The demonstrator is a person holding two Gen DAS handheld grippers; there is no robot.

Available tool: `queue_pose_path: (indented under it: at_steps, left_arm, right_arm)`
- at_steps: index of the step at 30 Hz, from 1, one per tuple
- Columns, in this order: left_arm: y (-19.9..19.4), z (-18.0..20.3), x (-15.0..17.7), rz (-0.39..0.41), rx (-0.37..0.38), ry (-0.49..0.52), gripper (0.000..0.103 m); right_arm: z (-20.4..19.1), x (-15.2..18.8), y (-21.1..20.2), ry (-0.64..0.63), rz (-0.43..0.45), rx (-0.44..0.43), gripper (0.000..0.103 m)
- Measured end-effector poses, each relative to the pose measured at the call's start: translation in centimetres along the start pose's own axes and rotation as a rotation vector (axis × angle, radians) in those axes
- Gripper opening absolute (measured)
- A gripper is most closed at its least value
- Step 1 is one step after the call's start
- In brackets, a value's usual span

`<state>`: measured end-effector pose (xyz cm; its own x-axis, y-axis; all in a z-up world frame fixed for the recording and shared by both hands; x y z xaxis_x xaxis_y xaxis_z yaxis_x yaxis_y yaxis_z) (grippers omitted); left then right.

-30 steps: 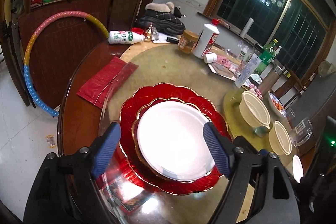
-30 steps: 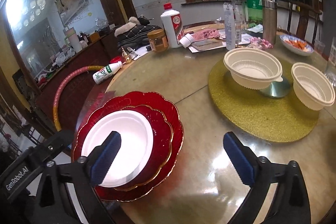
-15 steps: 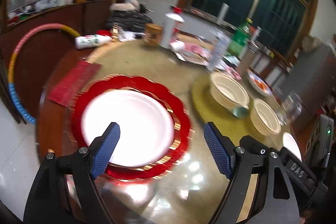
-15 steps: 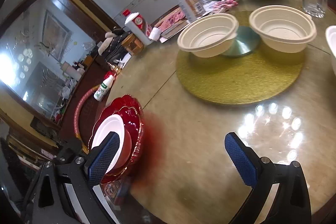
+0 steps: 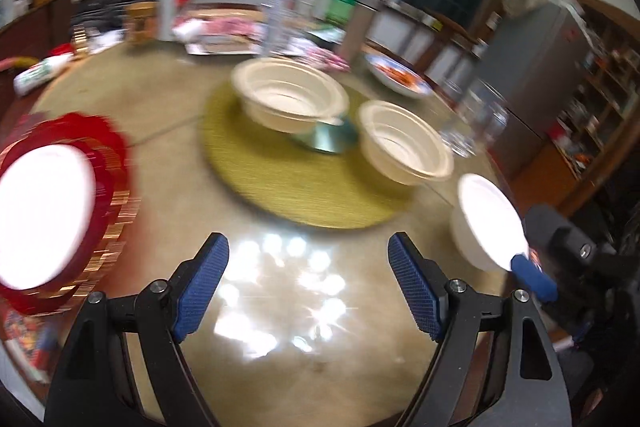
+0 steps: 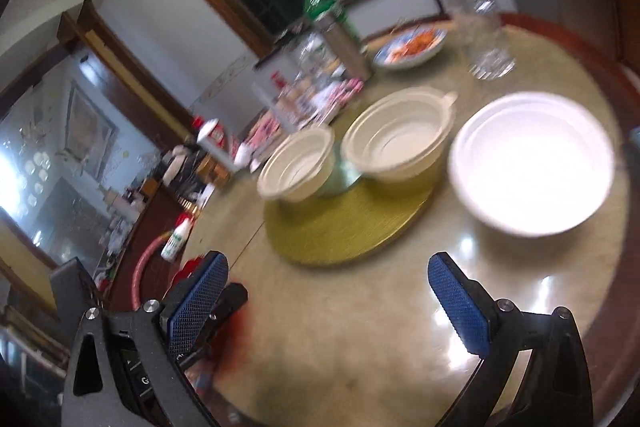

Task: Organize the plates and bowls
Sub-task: 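Grasp the rim of a second white foam bowl with both grippers, then lift the second white foam bowl and carry it toward the red plates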

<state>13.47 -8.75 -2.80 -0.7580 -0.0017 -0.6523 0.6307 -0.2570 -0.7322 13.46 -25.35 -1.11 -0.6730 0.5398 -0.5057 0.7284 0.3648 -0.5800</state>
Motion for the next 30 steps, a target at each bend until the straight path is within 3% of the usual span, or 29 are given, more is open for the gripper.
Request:
queue_pose_path:
  at_steps: [5, 12, 13, 16, 21, 22, 23, 24, 25, 27, 30]
  left_arm:
    - [2.4, 6.1, -0.5, -0.044, 0.087, 0.086, 0.082]
    - [5.6, 12.0, -1.2, -0.081, 0.134, 0.132, 0.082]
    - [6.3, 12.6, -1.4, -0.083, 0.129, 0.128, 0.082]
    - [8.4, 13.1, -1.7, -0.099, 0.109, 0.109, 0.082]
    - [11.3, 14.1, -1.1, -0.158, 0.078, 0.108, 0.082]
    - [11.6, 14.2, -0.9, -0.165, 0.077, 0.114, 0.077]
    - [11.7, 14.6, -0.4, -0.172, 0.077, 0.157, 0.038]
    - [11.6, 15.2, -0.2, -0.180, 0.088, 0.216, 0.021]
    - [11.3, 15.7, 0.0, -0.180, 0.105, 0.256, 0.012]
    - [9.7, 14.9, 0.3, -0.154, 0.072, 0.241, 0.012]
    - [8.0, 13.2, 0.6, -0.125, 0.083, 0.221, 0.012]
  right_arm:
    - [6.3, -3.6, -2.7, 0.110, 0.092, 0.123, 0.101]
    - [14.0, -6.2, -3.2, 0.259, 0.111, 0.220, 0.101]
    - [14.8, -6.5, -3.0, 0.270, 0.111, 0.228, 0.097]
    - [17.0, -7.0, -2.3, 0.312, 0.095, 0.256, 0.069]
    - [19.5, -7.6, -0.6, 0.357, 0.060, 0.288, 0.064]
    - [19.6, -7.6, -0.4, 0.357, 0.058, 0.291, 0.045]
    - [19.7, -7.5, -0.1, 0.351, 0.047, 0.291, 0.006]
    - [19.3, -7.2, 0.2, 0.342, 0.030, 0.274, 0.006]
    - [18.9, -6.9, 0.3, 0.326, 0.015, 0.254, 0.005]
    - [17.1, -5.9, 0.0, 0.274, 0.022, 0.262, 0.005]
    - [15.2, -4.7, -0.7, 0.248, 0.037, 0.237, 0.005]
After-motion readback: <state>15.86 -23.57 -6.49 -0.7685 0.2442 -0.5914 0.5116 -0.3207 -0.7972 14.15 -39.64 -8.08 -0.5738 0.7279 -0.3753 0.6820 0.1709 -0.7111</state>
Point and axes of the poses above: each gripper's, at about its wrist camera, not at the fingertips, and y roughly the way its jaws point, z to its right, x to its underside, the point moved 6 cm from there along y, roughly the way its jaws point, and after that the axes turned 10 degrees about y, right-handed, at the moved point
